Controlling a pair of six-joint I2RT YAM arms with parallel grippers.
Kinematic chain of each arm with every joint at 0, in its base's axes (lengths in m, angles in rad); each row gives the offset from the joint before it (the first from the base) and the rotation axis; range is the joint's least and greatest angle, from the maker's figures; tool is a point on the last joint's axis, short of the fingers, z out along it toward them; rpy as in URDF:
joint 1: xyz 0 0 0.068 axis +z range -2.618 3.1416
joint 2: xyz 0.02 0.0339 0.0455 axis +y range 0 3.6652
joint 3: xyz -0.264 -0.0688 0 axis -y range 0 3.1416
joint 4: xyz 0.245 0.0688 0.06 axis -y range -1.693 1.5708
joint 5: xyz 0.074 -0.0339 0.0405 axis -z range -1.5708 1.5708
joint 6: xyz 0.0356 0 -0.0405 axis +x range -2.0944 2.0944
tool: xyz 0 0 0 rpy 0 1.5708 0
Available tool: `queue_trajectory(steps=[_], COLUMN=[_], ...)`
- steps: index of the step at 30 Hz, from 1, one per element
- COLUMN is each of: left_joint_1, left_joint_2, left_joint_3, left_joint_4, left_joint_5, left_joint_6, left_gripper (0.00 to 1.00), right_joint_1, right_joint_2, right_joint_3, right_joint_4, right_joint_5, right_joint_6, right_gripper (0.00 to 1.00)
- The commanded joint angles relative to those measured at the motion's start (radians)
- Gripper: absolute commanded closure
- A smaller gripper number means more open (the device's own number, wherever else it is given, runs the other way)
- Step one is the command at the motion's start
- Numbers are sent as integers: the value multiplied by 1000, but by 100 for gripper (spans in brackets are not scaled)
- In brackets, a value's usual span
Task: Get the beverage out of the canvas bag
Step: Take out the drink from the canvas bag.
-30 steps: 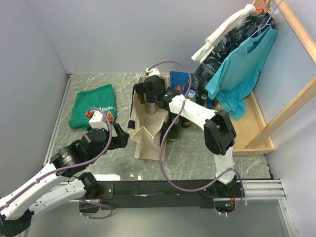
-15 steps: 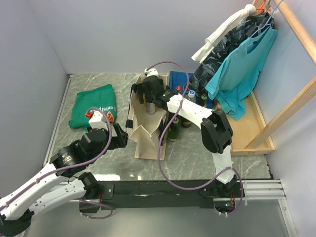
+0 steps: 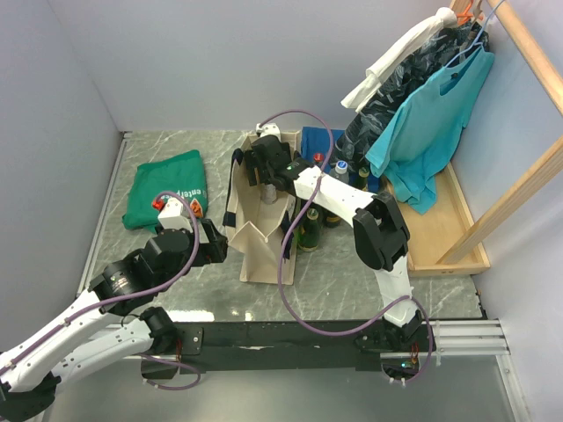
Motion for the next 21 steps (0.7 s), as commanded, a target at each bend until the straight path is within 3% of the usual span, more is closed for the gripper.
queue_trajectory(steps=[1, 10, 17, 21], left_joint_1=[-4, -4, -4, -4], left_joint_2=[-5, -7, -3, -5], left_joint_3=[16, 16, 16, 16], left_joint_4=[14, 14, 14, 16], left_joint_5=[-15, -15, -10, -10], left_joint_6=[-7, -8, -5, -5], left_gripper=[4, 3, 3, 4], right_joint_1=[8, 5, 5, 6], right_joint_2=[21, 38, 25, 21], right_joint_3=[54, 81, 71, 70], right_joint_4=[-11, -49, -72, -92], right_joint_5=[27, 22, 2, -11], right_joint_6=[-1, 10, 13, 15], right_gripper=[13, 18, 32, 32])
